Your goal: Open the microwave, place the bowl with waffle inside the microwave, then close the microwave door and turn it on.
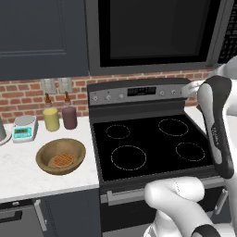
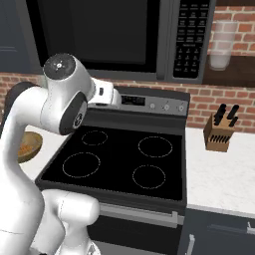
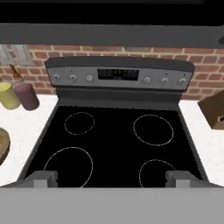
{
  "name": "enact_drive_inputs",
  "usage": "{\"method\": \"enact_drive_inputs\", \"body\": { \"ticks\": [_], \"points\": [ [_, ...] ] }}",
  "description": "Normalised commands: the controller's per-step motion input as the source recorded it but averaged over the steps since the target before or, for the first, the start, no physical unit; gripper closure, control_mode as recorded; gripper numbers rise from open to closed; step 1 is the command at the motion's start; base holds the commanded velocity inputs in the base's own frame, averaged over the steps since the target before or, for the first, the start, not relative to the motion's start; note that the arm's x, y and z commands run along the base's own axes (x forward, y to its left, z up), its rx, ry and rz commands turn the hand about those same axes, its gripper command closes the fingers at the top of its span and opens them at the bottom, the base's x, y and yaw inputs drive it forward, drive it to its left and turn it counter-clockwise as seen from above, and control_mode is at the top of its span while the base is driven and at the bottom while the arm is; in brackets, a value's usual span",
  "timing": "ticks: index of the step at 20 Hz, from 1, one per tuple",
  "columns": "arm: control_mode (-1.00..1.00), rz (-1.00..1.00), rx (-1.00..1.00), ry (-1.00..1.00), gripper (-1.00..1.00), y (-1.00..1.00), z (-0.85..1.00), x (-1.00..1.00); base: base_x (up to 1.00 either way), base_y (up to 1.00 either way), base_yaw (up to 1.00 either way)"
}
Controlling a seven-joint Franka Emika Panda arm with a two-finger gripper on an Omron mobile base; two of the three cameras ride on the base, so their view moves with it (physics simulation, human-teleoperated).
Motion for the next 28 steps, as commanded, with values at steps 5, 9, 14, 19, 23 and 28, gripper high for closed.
{"method": "enact_drive_inputs", "body": {
  "ticks": [5,9,14,19,23,28],
  "points": [
    [-1.0,0.0,0.0,-0.27,-1.0,-0.95,0.12,-0.07,0.0,0.0,0.0],
    [-1.0,0.0,0.07,0.0,-1.0,-0.74,0.08,0.04,0.0,0.0,0.0],
    [-1.0,-0.04,0.09,-0.01,-1.0,-0.58,0.31,0.11,0.0,0.0,0.0],
    [-1.0,-0.03,0.03,0.0,-1.0,-0.28,0.3,0.04,0.0,0.0,0.0],
    [-1.0,0.0,0.01,0.0,-1.0,-0.12,0.28,0.38,0.0,0.0,0.0],
    [-1.0,0.0,0.03,-0.01,-1.0,-0.18,0.29,0.49,0.0,0.0,0.0]
  ]
}}
